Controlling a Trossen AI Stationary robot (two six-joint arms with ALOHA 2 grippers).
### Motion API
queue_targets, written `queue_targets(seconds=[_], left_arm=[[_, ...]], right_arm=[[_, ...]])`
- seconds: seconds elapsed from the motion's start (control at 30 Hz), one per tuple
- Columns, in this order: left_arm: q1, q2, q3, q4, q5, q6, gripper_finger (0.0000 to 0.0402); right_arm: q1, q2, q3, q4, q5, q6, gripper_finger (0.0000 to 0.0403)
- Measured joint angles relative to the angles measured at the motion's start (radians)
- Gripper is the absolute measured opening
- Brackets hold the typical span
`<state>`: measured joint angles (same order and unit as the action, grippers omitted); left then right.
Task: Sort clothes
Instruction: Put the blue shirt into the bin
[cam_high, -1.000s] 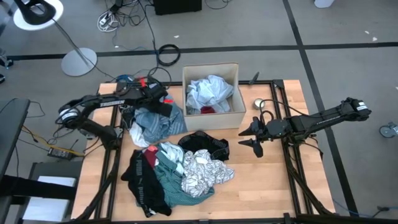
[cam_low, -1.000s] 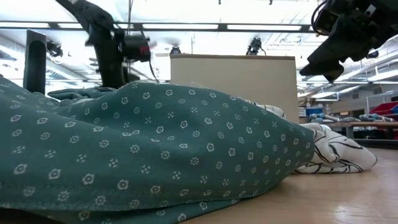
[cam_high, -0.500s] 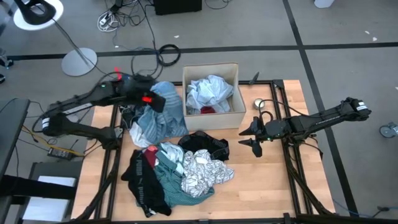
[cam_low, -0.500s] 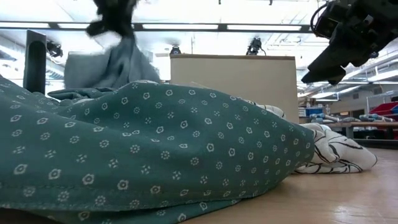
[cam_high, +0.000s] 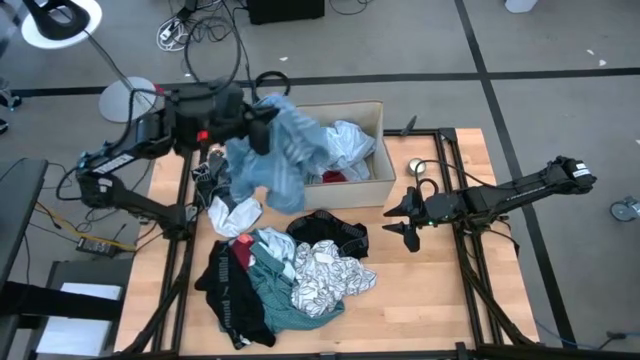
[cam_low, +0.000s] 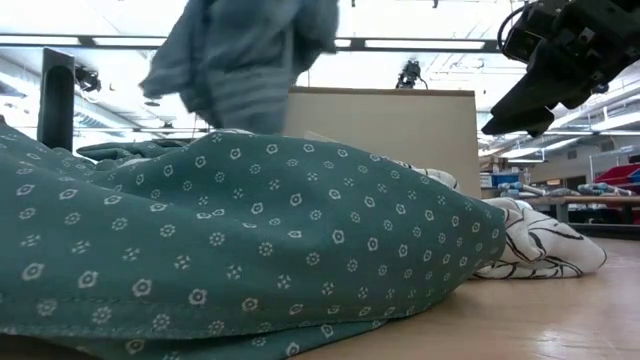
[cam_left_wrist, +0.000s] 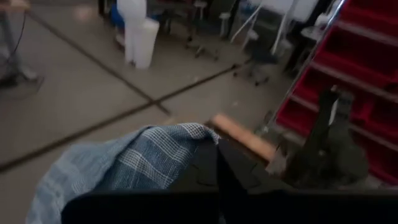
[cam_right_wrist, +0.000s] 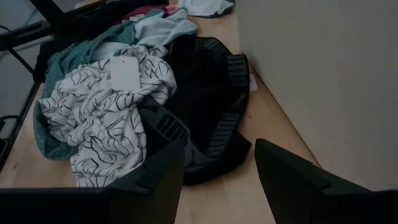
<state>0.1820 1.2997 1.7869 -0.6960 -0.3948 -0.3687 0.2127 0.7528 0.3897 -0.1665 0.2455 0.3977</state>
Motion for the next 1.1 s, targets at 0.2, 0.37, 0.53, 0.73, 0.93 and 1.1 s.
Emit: queue_targets(seconds=[0.2,0.37,0.53,0.73,0.93,1.1], left_arm=[[0.001,0.181,0.246,0.045,0.005,0.122,0.0],[0.004,0.331,0.477,0.107,0.006,0.213,0.0],[0.014,0.408,0.531,0.242,0.006,0.287,0.0],[0.043,0.444,0.526,0.136,0.006,0.292,0.0],[0.05,0.524,0.524,-0.102,0.011,0.254,0.0],[0.089,0.622,0.525,-0.198,0.11,0.153,0.0]], right_arm=[[0.0,0.0,0.0,0.0,0.001,-0.001,0.0197],[0.0,0.0,0.0,0.0,0.001,-0.001,0.0197],[0.0,0.0,0.0,-0.001,0.001,-0.008,0.0197],[0.0,0.0,0.0,-0.009,0.0,-0.009,0.0197],[0.0,0.0,0.0,-0.009,0.0,-0.009,0.0197],[0.0,0.0,0.0,-0.007,0.0,-0.009,0.0197]])
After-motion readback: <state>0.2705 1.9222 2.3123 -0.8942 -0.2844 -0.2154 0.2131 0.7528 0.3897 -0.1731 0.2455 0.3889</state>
